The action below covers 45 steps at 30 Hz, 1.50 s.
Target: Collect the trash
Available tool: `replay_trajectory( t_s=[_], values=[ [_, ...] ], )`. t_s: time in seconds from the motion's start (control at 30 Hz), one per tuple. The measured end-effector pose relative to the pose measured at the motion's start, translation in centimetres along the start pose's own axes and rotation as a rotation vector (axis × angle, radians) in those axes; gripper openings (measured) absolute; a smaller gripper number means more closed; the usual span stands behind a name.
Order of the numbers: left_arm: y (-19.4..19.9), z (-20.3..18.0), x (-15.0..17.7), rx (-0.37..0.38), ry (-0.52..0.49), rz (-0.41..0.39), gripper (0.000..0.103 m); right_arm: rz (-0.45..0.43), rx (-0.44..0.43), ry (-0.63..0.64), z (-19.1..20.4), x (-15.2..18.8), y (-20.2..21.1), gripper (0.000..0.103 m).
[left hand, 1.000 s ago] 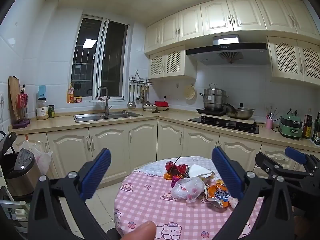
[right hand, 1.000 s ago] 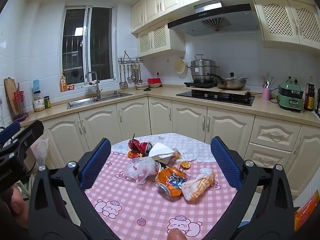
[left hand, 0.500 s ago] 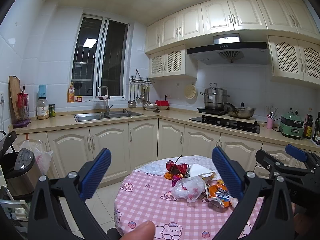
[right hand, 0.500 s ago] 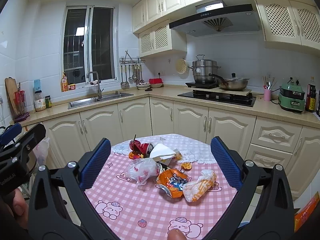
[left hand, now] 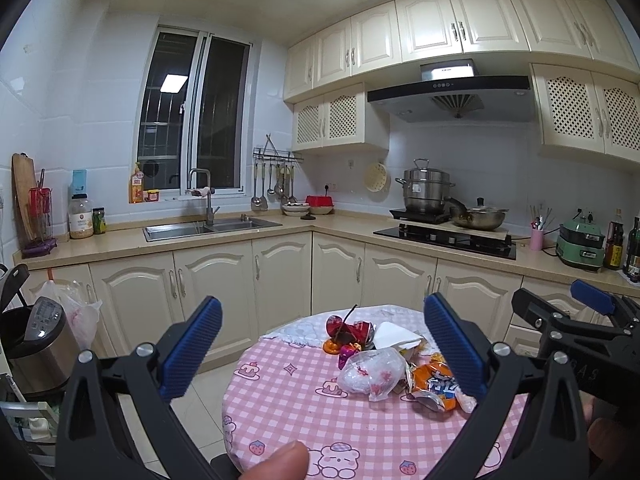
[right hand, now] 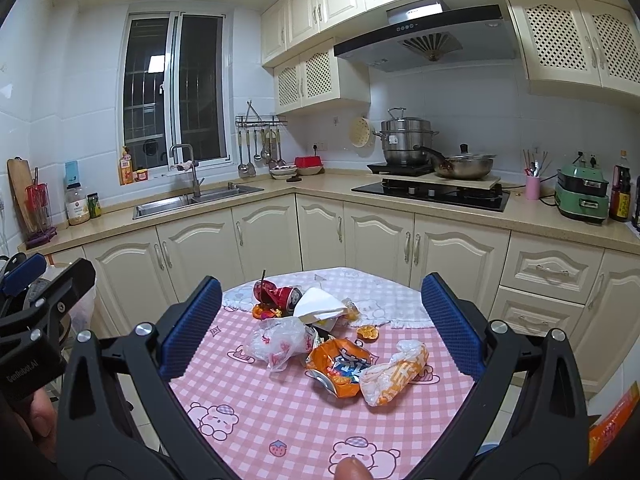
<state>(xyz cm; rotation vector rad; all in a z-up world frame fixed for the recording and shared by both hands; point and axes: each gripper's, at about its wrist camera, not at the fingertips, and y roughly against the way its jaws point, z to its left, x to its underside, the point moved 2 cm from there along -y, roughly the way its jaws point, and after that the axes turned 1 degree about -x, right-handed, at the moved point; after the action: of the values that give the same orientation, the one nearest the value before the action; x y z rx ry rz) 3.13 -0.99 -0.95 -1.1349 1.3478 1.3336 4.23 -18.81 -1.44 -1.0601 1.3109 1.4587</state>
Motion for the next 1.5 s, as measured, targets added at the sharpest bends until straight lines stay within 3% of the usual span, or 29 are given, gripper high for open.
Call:
replay_trajectory(
  t_s=[0.33, 0.67, 0.87, 1.2, 1.37, 1.5],
  values=[
    [-0.9, -0.3, 0.5, 0.001, -0.006, 0.017, 0.099, 0.006, 0.0, -0.002, -1.1, 0.3, -0.4, 0.098],
    [-4.6, -0.9, 3.0, 0.016, -0.032, 0.094, 0.099, 0.073, 0.024, -0.009, -2.2, 2.0, -3.1, 0.098],
    [-9.1, -1.8, 6.0, 0.031, -0.075, 0.184, 0.099, 0.152, 0.07, -0.029, -4.4, 4.0, -5.9, 0.098],
    [-20.5, -5.5, 13.2, 0.096, -0.235, 0.394, 0.099, 0.382, 0.181, -0.156, -11.6, 11.0, -12.2, 0.098],
    [-24.8, -5.7, 14.5, 0.177, -0.184, 0.462, 0.099, 0.466, 0.178, -0.205, -13.0, 13.4, -14.4, 0.098],
    [-28.0, -6.7, 15.7, 0.174, -0.244, 0.523, 0.099, 0.507, 0.142, -0.261, -13.6, 14.0, -16.7, 0.098]
  ],
)
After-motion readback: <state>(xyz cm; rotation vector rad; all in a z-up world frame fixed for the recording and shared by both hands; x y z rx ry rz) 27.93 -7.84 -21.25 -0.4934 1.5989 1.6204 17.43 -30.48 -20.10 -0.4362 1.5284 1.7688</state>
